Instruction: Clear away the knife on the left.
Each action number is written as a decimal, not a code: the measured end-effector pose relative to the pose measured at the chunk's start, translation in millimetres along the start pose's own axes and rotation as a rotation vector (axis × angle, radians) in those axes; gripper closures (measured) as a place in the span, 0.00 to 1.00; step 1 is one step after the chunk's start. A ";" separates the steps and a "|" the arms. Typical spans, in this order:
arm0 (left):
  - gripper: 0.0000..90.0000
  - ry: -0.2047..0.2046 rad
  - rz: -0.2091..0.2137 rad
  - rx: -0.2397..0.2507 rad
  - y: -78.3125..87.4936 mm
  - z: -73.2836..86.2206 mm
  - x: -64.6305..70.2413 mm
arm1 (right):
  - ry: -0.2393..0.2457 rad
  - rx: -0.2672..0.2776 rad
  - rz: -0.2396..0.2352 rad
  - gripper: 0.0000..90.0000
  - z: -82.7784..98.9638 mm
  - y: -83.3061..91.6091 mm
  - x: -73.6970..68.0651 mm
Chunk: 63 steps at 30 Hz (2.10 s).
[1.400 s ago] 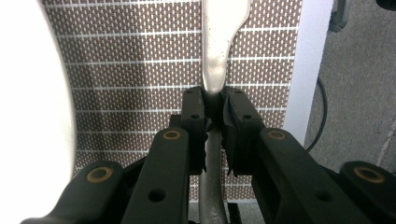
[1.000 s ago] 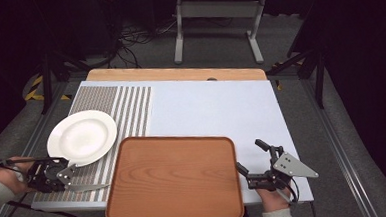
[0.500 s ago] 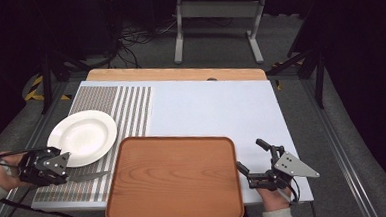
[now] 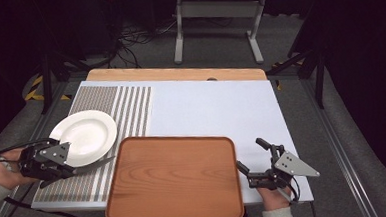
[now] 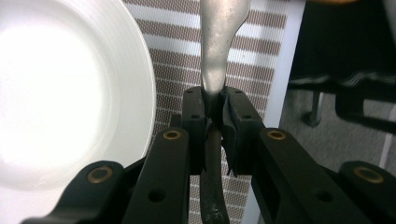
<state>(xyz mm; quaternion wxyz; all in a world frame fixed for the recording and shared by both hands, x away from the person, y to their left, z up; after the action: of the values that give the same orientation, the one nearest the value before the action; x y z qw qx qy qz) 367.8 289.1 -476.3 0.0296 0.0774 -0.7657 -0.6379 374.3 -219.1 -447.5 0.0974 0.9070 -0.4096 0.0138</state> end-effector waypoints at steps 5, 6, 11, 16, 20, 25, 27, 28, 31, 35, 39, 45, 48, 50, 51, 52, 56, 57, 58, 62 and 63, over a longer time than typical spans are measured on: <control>0.89 0.068 0.017 0.040 5.7 -6.6 2.4 | 0.004 0.002 -0.006 0.03 -1.6 -3.9 -1.5; 0.89 0.068 0.017 0.040 5.7 -6.6 2.4 | 0.013 -0.003 -0.006 0.03 -1.7 -5.0 -2.6; 0.89 0.113 0.009 0.083 14.1 -18.4 6.2 | 0.038 -0.020 -0.017 0.03 -0.8 -9.6 -8.1; 0.89 0.139 0.043 0.084 15.7 -28.5 10.9 | 0.052 -0.023 -0.020 0.03 -1.2 -11.4 -9.7; 0.89 0.172 0.070 0.086 15.7 -34.2 11.9 | 0.047 -0.022 -0.019 0.03 -1.1 -10.5 -8.8; 0.89 0.235 0.116 0.101 16.0 -48.2 16.3 | 0.040 -0.015 -0.016 0.03 -1.6 -8.8 -7.0; 0.89 0.254 0.122 0.100 15.8 -52.7 17.0 | 0.038 -0.015 -0.015 0.03 -1.5 -8.4 -6.5; 0.89 0.254 0.122 0.100 15.8 -52.7 17.0 | 0.038 -0.015 -0.015 0.03 -1.5 -8.4 -6.5; 0.89 0.275 0.130 0.109 14.9 -61.4 18.9 | 0.039 -0.012 -0.015 0.03 -2.2 -7.8 -6.5; 0.89 0.306 0.148 0.120 13.0 -72.8 22.5 | 0.036 -0.010 -0.011 0.03 -3.0 -6.2 -5.6; 0.89 0.321 0.158 0.128 12.4 -83.4 25.3 | 0.034 -0.006 -0.012 0.03 -3.1 -5.1 -4.7; 0.89 0.316 0.165 0.140 5.2 -101.4 29.1 | 0.036 -0.003 -0.011 0.03 -3.7 -4.4 -4.4; 0.89 0.309 0.169 0.147 1.2 -111.0 31.7 | 0.034 -0.004 -0.008 0.03 -3.8 -3.6 -4.1; 0.89 0.318 0.171 0.157 -0.3 -116.8 32.8 | 0.034 0.000 -0.008 0.03 -3.9 -3.5 -3.6; 0.89 0.320 0.170 0.162 -1.2 -119.6 33.5 | 0.034 -0.002 -0.008 0.03 -3.7 -3.4 -3.6; 0.89 0.322 0.172 0.162 -2.0 -121.9 34.4 | 0.034 -0.003 -0.008 0.03 -3.7 -3.4 -3.9; 0.89 0.335 0.173 0.172 -6.4 -131.0 37.5 | 0.038 -0.002 -0.009 0.03 -4.2 -3.4 -4.3; 0.89 0.336 0.172 0.175 -7.7 -133.0 38.2 | 0.036 -0.001 -0.010 0.03 -4.2 -3.3 -4.4; 0.89 0.343 0.174 0.172 -9.1 -134.5 39.4 | 0.037 0.000 -0.010 0.03 -4.4 -3.2 -4.3; 0.89 0.367 0.174 0.171 -15.4 -140.4 40.6 | 0.039 0.003 -0.011 0.03 -5.1 -2.4 -4.0; 0.89 0.377 0.177 0.169 -16.5 -141.3 41.0 | 0.040 0.004 -0.010 0.03 -5.2 -2.3 -4.0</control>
<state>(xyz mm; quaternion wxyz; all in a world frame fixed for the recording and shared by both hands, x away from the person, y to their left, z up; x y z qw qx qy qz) 349.0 142.4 -468.6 0.2217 0.1299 -0.8012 -0.5404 373.7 -213.7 -443.2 0.1040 0.9088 -0.4029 0.0320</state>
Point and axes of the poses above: each handheld gripper's, and its own axes: y roughly backward along the jaws, z roughly out of its underside, x roughly to its right, the point moved 10 cm from there along -y, roughly forward along the jaws, and after that the axes turned 5 degrees about -x, right-handed, at the moved point
